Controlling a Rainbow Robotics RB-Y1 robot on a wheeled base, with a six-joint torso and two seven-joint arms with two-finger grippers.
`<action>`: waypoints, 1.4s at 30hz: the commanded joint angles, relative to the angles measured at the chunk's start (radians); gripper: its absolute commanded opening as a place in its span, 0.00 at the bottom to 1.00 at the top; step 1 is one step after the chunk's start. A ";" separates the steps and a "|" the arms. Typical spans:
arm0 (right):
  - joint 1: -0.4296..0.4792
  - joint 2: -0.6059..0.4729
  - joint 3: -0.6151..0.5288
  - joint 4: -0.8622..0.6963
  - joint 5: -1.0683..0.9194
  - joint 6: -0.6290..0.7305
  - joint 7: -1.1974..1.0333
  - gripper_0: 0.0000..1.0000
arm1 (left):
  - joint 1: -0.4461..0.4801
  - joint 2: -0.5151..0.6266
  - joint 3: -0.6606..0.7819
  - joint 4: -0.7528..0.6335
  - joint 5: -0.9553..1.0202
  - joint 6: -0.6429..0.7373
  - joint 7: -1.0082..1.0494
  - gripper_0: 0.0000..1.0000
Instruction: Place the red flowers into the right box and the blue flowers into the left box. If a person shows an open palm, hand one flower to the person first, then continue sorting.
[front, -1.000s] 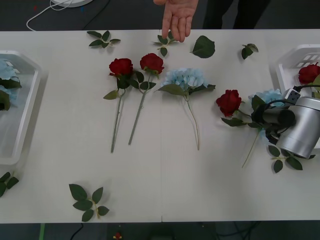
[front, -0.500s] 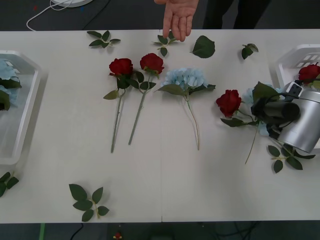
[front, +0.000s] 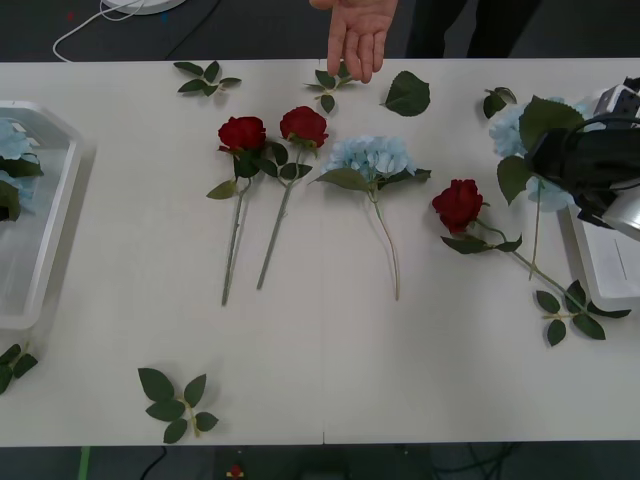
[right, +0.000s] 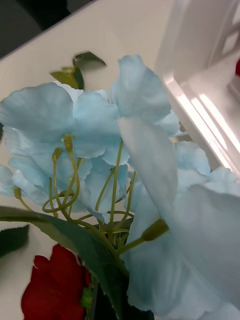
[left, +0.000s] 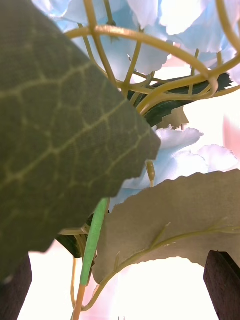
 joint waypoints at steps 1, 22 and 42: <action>0.032 -0.068 -0.143 -0.065 0.001 -0.030 0.124 0.00 | 0.016 0.005 0.003 -0.014 0.009 -0.013 0.011 1.00; -0.035 0.179 -0.344 0.107 0.752 -0.602 0.247 0.00 | 0.016 0.005 0.003 -0.014 0.009 -0.013 0.011 1.00; -0.182 0.377 -0.342 0.287 0.938 -0.707 0.250 0.00 | 0.016 0.005 0.003 -0.014 0.009 -0.013 0.011 1.00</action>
